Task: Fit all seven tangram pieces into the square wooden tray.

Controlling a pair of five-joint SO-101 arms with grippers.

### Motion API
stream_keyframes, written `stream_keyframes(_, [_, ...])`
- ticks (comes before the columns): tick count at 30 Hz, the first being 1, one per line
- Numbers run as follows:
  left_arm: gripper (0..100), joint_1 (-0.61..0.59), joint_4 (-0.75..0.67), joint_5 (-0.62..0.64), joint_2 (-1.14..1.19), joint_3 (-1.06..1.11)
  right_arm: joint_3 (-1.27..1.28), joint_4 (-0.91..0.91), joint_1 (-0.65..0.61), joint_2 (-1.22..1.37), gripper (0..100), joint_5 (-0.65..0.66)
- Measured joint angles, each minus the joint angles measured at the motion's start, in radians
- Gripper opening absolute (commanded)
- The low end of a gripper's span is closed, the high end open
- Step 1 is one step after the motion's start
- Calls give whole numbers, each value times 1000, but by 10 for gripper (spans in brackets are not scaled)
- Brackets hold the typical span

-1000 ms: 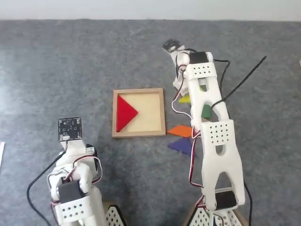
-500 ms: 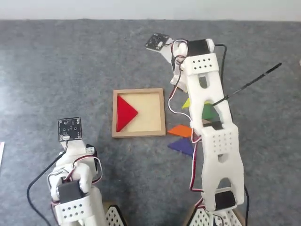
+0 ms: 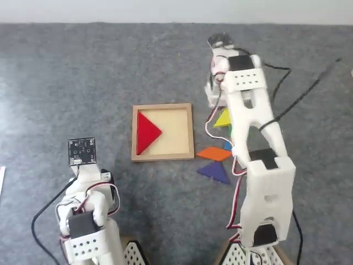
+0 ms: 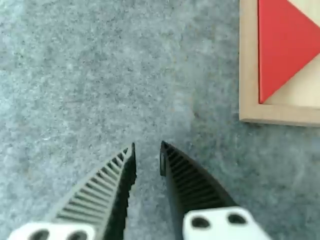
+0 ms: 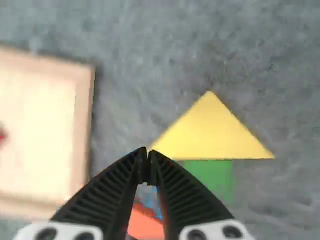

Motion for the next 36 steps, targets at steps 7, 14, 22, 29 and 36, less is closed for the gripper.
stream_keyframes(7, [80,0,0,0,0,0,-2,-83,-2,138,202,-597])
stream_keyframes(14, [80,0,0,0,0,0,-2,-14,12,138,194,-635])
stream_keyframes(22, [80,0,0,0,0,0,-2,52,51,140,192,-189])
stream_keyframes(29, [80,0,0,0,0,0,-9,3,141,140,194,-164])
stream_keyframes(36, [80,0,0,0,0,0,-34,-157,150,207,194,-164])
